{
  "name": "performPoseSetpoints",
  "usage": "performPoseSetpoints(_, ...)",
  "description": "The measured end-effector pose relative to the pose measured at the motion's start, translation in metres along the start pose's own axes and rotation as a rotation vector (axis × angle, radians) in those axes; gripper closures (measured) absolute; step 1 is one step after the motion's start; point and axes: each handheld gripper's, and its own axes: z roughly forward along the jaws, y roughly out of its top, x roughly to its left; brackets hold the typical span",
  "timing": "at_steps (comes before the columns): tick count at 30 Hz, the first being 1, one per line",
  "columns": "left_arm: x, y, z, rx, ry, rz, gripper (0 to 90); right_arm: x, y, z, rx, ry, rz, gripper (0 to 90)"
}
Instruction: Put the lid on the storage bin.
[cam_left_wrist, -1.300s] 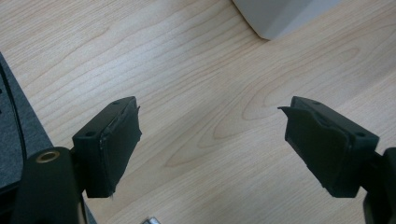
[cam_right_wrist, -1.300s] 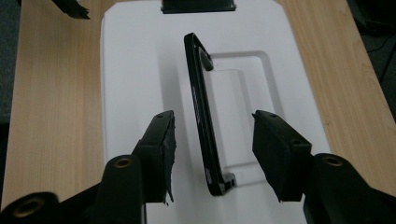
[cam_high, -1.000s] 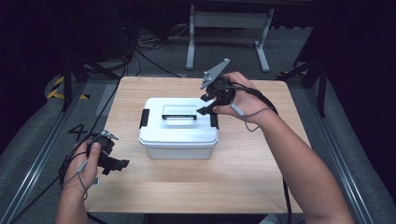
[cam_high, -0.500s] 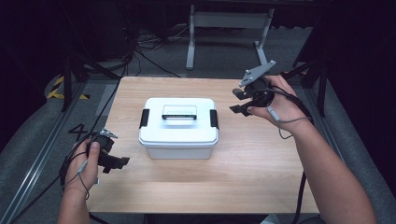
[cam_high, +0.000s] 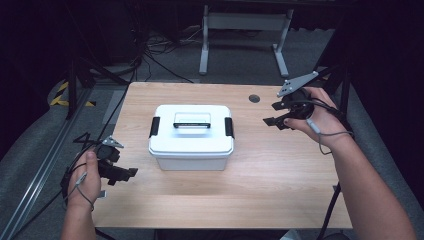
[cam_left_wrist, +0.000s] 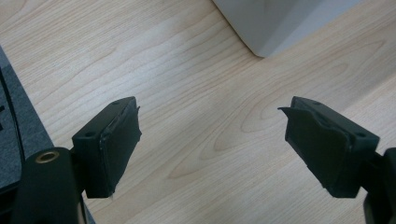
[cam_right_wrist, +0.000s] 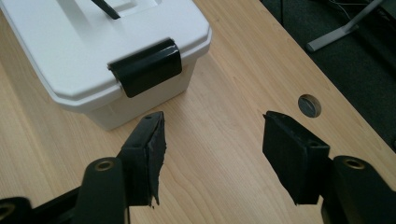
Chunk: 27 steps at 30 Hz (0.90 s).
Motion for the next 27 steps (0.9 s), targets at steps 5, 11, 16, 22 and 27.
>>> performPoseSetpoints(5,-0.001,-0.002,0.003,0.011,0.01,-0.018,19.0,-0.004,-0.015,-0.001,-0.012,-0.001,0.024,37.1)
performPoseSetpoints(11,-0.003,-0.005,0.004,0.026,0.018,-0.015,19.1,-0.007,-0.036,0.007,0.007,-0.007,0.051,37.0)
performPoseSetpoints(16,-0.003,-0.007,0.005,0.029,0.022,-0.008,19.1,-0.003,-0.058,0.016,0.034,-0.038,0.079,36.6)
performPoseSetpoints(22,-0.006,-0.005,0.007,0.036,0.018,-0.003,19.0,-0.002,-0.081,0.031,0.033,-0.02,0.119,36.9)
performPoseSetpoints(27,-0.007,-0.004,0.008,0.04,0.023,0.006,19.0,0.0,-0.097,0.043,0.041,-0.014,0.153,36.9)
